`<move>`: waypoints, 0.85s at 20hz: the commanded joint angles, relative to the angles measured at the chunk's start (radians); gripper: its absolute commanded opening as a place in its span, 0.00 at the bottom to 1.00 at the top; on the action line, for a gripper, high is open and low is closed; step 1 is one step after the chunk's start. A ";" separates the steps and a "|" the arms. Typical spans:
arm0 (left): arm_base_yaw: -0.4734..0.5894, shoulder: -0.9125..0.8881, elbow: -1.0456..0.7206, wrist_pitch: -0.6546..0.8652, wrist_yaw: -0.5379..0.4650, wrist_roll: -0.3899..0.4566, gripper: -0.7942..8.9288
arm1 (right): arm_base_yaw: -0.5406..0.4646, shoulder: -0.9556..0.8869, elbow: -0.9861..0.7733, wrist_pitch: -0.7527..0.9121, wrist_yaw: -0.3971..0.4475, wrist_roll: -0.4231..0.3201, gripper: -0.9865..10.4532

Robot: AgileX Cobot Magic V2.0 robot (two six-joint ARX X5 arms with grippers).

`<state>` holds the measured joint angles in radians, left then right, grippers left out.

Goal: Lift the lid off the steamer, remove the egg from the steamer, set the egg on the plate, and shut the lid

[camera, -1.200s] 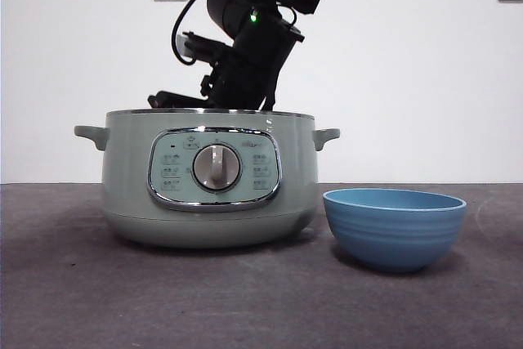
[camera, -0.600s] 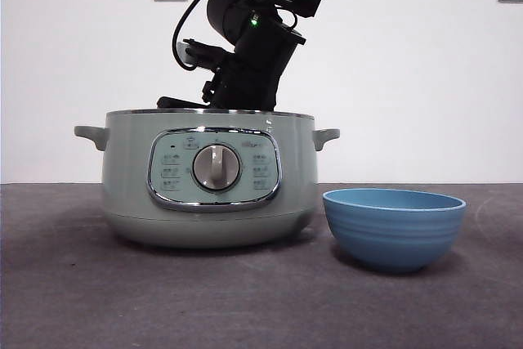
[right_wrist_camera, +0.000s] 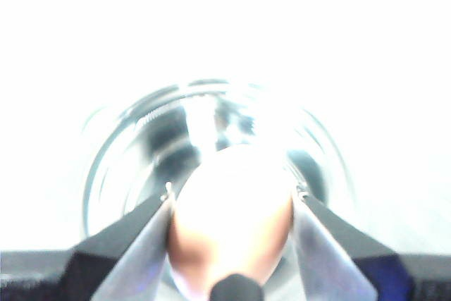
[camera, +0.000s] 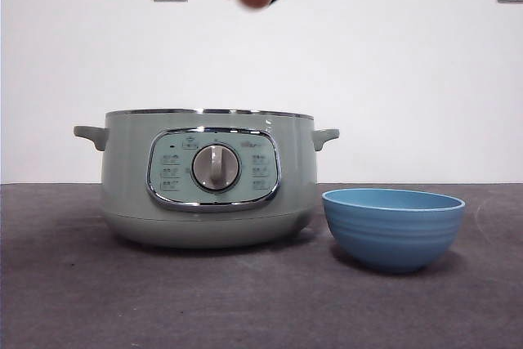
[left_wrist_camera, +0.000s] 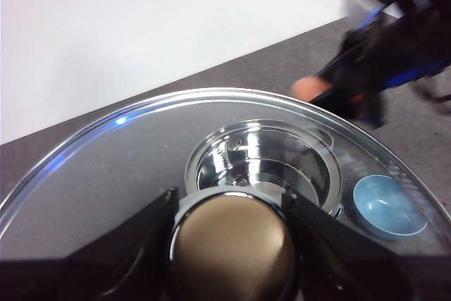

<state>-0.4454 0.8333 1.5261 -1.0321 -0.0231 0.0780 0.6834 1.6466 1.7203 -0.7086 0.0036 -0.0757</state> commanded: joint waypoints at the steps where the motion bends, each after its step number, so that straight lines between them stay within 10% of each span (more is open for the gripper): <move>1: 0.002 -0.011 0.023 0.043 0.003 0.001 0.07 | -0.036 -0.097 -0.004 -0.108 0.003 -0.012 0.08; 7: 0.002 -0.011 0.023 0.039 0.007 0.001 0.07 | -0.193 -0.213 -0.037 -0.341 -0.079 -0.038 0.07; 17: 0.002 -0.011 0.023 0.016 0.006 0.001 0.07 | -0.263 -0.233 -0.474 -0.086 -0.204 -0.034 0.08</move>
<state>-0.4454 0.8333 1.5261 -1.0573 -0.0174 0.0784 0.4187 1.4078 1.2552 -0.7986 -0.1997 -0.1143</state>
